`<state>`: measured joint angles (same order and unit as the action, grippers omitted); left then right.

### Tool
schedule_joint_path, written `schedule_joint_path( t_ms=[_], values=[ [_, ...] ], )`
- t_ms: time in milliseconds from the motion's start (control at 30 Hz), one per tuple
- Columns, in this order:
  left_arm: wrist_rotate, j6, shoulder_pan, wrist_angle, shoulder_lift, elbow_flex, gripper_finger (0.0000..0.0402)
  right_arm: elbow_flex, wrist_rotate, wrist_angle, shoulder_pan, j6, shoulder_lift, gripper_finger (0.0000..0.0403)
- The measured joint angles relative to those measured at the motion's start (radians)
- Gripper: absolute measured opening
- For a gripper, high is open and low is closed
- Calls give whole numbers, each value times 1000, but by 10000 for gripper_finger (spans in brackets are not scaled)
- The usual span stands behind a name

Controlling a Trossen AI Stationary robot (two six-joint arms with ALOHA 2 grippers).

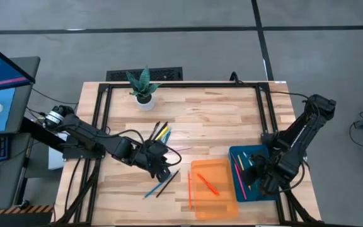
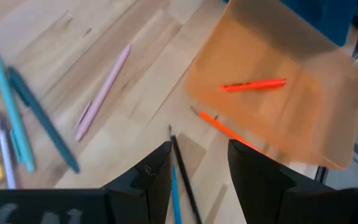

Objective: Sort pens & pencils
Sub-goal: Put the green pencil into the blue bin

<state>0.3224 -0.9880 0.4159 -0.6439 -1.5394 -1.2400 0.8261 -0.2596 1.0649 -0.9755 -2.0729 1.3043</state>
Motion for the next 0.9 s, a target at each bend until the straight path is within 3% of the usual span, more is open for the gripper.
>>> schedule_joint_path(
  t_ms=[200, 300, 700, 900],
  values=[
    [-20, -162, 53, -48, 0, 0, 147, 0, -7, 9, 18, 39, -39, 224],
    [-33, -214, 91, -55, 0, 0, 148, 0, -31, 8, 18, 39, -55, 251],
    [-22, -329, 166, -104, 0, 0, 151, 0, -26, 4, 18, 66, -69, 261],
    [-35, -348, 183, -101, 0, 0, 156, 0, 93, -22, 14, 83, -69, 261]
  ],
)
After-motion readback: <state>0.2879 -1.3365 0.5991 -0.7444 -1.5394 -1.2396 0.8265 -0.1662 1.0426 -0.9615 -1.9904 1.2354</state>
